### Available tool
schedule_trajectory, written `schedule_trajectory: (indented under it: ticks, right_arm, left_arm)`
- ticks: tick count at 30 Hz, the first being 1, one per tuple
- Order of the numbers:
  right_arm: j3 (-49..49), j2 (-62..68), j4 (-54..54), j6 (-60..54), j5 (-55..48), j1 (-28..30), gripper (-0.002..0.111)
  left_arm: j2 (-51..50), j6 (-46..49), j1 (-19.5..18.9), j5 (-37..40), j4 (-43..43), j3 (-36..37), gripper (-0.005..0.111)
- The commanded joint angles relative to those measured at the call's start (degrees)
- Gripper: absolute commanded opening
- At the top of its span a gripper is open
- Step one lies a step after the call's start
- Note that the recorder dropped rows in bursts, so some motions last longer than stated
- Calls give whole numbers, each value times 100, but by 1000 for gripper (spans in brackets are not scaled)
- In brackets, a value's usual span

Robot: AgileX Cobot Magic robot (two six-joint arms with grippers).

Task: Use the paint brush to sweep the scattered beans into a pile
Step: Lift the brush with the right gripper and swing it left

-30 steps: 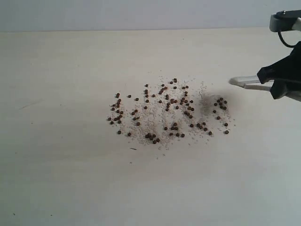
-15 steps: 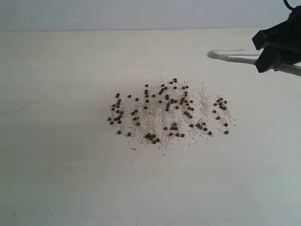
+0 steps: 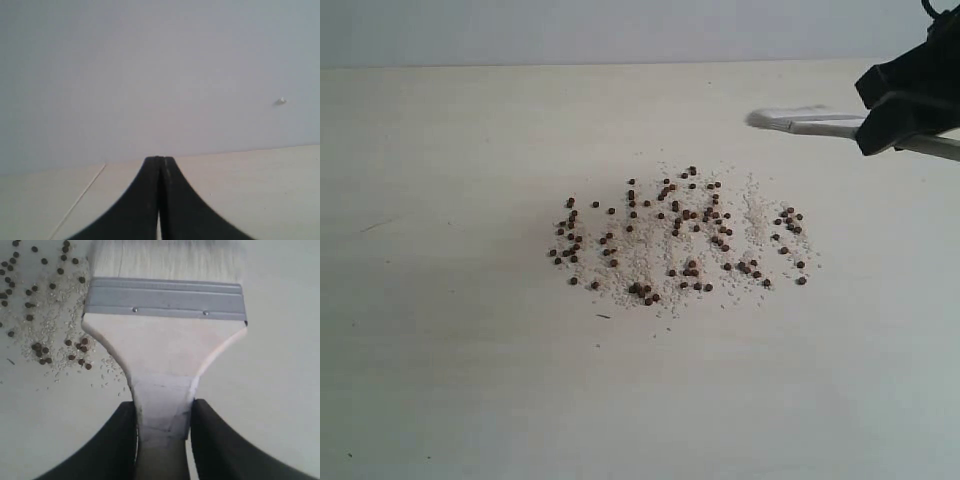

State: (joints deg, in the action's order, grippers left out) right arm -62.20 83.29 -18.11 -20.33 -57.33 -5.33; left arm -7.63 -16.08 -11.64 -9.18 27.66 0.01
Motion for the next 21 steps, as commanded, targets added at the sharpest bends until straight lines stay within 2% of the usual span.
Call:
schedule_trajectory:
  ticks: [1, 6, 8, 10, 11, 17, 21]
  right_arm:
    - [-70, -54, -56, -126, 11, -3, 0]
    - [-70, -54, -56, -166, 11, -3, 0]
    - [-70, -54, -68, -206, 11, -3, 0]
    - [-70, -54, -186, -278, -37, -3, 0]
    - [-70, -54, -292, -380, -104, -3, 0]
    - [-70, -41, -551, -661, -271, -3, 0]
    - [-301, 261, -561, -697, -278, -3, 0]
  left_arm:
    - [25, 204, 23, -1149, 217, -1, 0]
    - [25, -14, 23, -1963, 217, -1, 0]
    - [25, -1345, 23, -2125, 217, -1, 0]
    - [25, -3134, 23, -2127, 217, -1, 0]
    - [25, -3623, 23, -2127, 217, -1, 0]
    - [25, -2606, 23, -2157, 194, -1, 0]
    - [13, -2643, 23, -3379, 154, -1, 0]
